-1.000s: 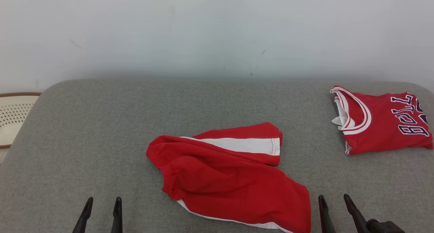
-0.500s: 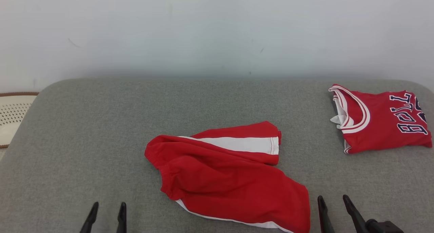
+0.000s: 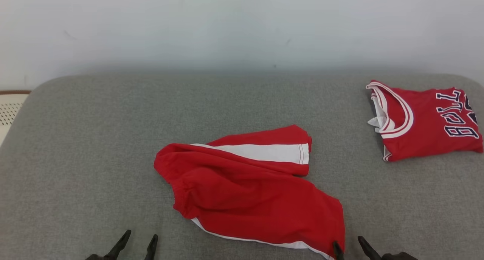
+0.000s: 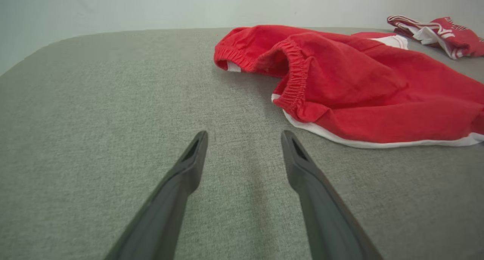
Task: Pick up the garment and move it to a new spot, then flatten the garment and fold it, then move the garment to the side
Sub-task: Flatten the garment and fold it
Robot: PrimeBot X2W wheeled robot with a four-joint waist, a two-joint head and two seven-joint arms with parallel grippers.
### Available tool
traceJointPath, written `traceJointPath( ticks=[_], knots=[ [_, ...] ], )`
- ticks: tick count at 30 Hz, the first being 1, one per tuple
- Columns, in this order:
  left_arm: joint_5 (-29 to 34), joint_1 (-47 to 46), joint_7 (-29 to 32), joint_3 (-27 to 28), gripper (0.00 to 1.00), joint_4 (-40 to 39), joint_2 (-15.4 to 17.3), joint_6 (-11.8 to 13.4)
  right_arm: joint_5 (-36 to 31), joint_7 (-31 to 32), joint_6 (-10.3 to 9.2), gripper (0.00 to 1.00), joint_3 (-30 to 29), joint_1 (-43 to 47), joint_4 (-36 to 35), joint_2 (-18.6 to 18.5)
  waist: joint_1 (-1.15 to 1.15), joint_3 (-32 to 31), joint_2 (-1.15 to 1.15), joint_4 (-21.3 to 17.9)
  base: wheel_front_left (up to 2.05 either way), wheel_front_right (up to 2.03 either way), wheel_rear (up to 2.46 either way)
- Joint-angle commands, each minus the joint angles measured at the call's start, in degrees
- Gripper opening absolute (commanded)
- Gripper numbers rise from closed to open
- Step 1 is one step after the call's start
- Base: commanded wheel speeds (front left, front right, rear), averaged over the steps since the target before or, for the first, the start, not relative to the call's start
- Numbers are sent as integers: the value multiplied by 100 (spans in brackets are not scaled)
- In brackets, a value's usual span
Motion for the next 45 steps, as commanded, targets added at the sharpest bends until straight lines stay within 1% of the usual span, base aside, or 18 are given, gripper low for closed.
traceJointPath(
  ticks=[1, 6, 12, 17, 22, 23, 24, 26, 27, 31, 38, 41, 42, 43, 44, 45],
  knots=[
    [-42, -144, -20, -87, 100, 118, 89, -13, 51, -47, 1, 100, 71, -103, 82, -50, -1, 157, 0, -100, 0, 0, 0],
    [-189, -592, -21, -445, 100, 415, 325, -22, 182, -97, 1, 100, 356, -405, 453, -136, -1, 384, 0, -204, 0, 0, 0],
    [-326, -1085, -21, -1016, 100, 588, 612, -21, 297, -212, 1, 100, 680, -634, 663, -162, -1, 583, 0, -281, 0, 0, 0],
    [-459, -1415, -21, -1386, 100, 686, 783, -22, 385, -271, 1, 100, 918, -627, 648, -186, -1, 637, 0, -355, 0, 0, 0],
    [-700, -1608, -22, -1857, 100, 975, 876, -22, 452, -218, 1, 100, 1071, -582, 597, -229, -1, 658, 0, -420, 0, 0, 0],
    [-700, -1608, -22, -1857, 100, 975, 876, -22, 452, -218, 1, 100, 1071, -582, 597, -229, -1, 658, 0, -420, 0, 0, 0],
    [-818, -1677, -22, -2145, 100, 1111, 968, -22, 481, -218, 1, 100, 1090, -584, 563, -249, -1, 647, 0, -466, 0, 0, 0],
    [-928, -1715, -22, -2213, 100, 1104, 977, -21, 490, -226, 1, 100, 1088, -588, 533, -262, -1, 645, 0, -482, 0, 0, 0],
    [-948, -1712, -21, -2420, 100, 1082, 1058, -21, 517, -224, 1, 100, 1094, -578, 480, -294, -1, 633, 0, -496, 0, 0, 0],
    [-925, -1760, -21, -2449, 100, 1063, 1141, -22, 528, -175, 1, 100, 1136, -538, 445, -350, -1, 608, 0, -490, 0, 0, 0],
    [-714, -1872, -22, -2512, 100, 989, 1033, -22, 593, -55, 1, 100, 1329, -522, 480, -398, -1, 564, 0, -475, 0, 0, 0],
    [-730, -1870, -22, -2680, 100, 1062, 1010, -22, 620, -2, 1, 100, 1390, -533, 508, -419, -1, 552, 0, -497, 0, 0, 0],
    [-778, -1884, -23, -2696, 63, 1070, 998, -22, 634, 5, 1, 83, 1398, -543, 532, -406, -1, 547, 0, -504, 0, 0, 0],
    [-839, -1894, -22, -2700, 18, 1060, 972, -22, 643, 16, 1, 45, 1401, -569, 565, -389, -1, 542, 0, -508, 0, 0, 0],
    [-908, -1877, -22, -2705, 0, 1076, 947, -22, 652, 21, 1, 3, 1407, -598, 603, -374, -1, 535, 0, -508, 0, 0, 0],
    [-938, -1850, -22, -2717, 0, 1097, 941, -22, 675, 33, 1, 3, 1423, -627, 646, -357, -1, 522, 0, -504, 0, 0, 0]
  ],
)
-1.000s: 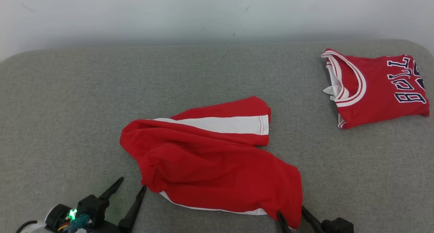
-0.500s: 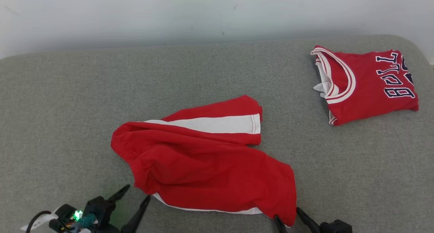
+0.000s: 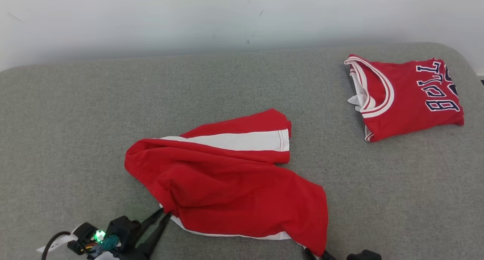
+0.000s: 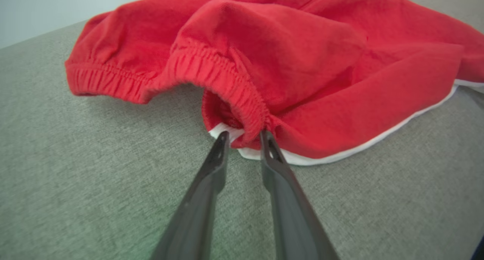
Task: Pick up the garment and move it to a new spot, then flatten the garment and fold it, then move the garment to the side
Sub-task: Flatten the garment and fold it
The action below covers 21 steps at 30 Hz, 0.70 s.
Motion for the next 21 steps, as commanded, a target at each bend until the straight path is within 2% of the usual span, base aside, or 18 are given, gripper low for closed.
traceJointPath(
  ticks=[1, 6, 12, 21],
  knots=[
    [-58, 43, -21, -27, 0, 25, 4, 7, 56, 13, 1, 0, 37, -87, 55, 34, 0, -27, 0, 7, 0, 0, 0],
    [-127, 471, -21, 242, 0, -290, 38, 7, 169, -127, 1, 0, 2, -45, -4, 4, 0, -194, 0, 29, 0, 0, 0],
    [48, 1137, -21, 586, 0, -998, 110, 46, 288, -133, 1, 0, -235, 196, -516, -177, 0, -293, 0, 99, 0, 0, 0],
    [79, 1686, -21, 1098, 0, -1885, 140, 141, 677, 355, 1, 0, -408, 599, -1470, -469, 0, -389, 0, 150, 0, 0, 0]
  ],
)
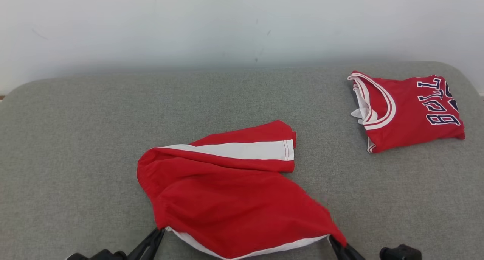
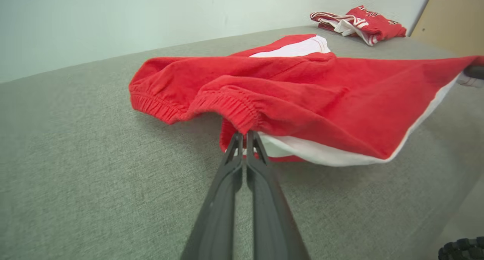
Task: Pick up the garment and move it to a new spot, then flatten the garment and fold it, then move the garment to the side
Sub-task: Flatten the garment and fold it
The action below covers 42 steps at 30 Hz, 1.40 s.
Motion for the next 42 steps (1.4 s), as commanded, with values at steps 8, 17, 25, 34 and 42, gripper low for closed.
traceJointPath(
  ticks=[8, 17, 25, 34, 42],
  knots=[
    [-106, -620, 75, 89, 0, -400, 149, -70, 417, 480, 1, 0, -59, -555, -491, -227, 1, 178, 0, 73, 0, 0, 0],
    [-1198, -3629, 975, -508, 0, -339, 934, -118, 1098, 1008, 1, 0, -111, -3596, 313, -183, 1, 1110, 0, 85, 0, 0, 0],
    [-2008, -6355, 1397, -1327, 0, 525, 1341, -119, 1861, 1199, 1, 0, 18, -6697, 1937, -70, 1, 2024, 0, 104, 0, 0, 0],
    [-2450, -9151, 1346, -1857, 0, 1869, 1000, -120, 2561, 1242, 1, 0, -108, -9463, 3637, 106, 1, 2872, 0, 115, 0, 0, 0],
    [-2390, -10435, 536, -2421, 0, 2938, 506, -121, 2373, 757, 1, 0, 172, -10749, 4524, 65, 1, 3196, 0, 211, 0, 0, 0]
  ],
)
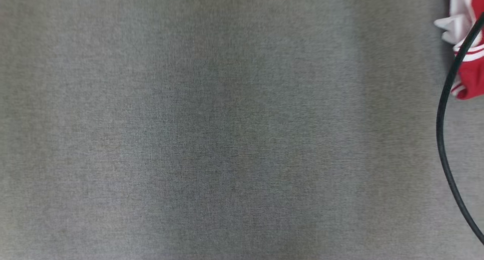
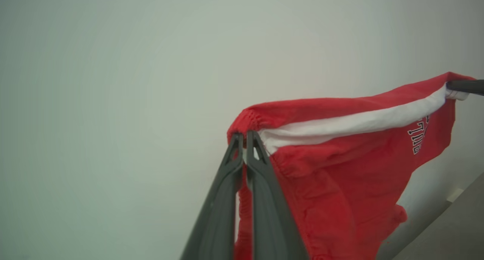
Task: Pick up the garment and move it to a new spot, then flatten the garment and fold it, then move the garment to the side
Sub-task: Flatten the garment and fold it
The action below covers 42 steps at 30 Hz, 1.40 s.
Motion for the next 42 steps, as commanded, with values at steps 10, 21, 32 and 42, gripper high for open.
traceJointPath(
  ticks=[10, 21, 32, 42],
  knots=[
    [-271, 719, -588, -439, 0, 338, -93, 7, 271, -529, 1, 0, 1002, 514, -17, -21, -3, 52, -2, 63, 0, 0, 0],
    [-533, 3550, -619, 503, 0, -1037, 108, 375, 1159, -862, 1, 0, 2148, 2472, -1127, -695, -3, -759, -2, 71, 0, 0, 0],
    [-680, 6501, -619, 868, 0, -2514, 214, 977, 1670, -998, 1, 0, 2785, 4725, -2411, -1584, -3, -1592, -2, 144, 0, 0, 0],
    [-561, 8660, -620, 1383, 0, -3477, 216, 1453, 1957, -868, 1, 0, 2905, 6633, -3343, -2188, -3, -2197, -2, 116, 0, 0, 0]
  ],
)
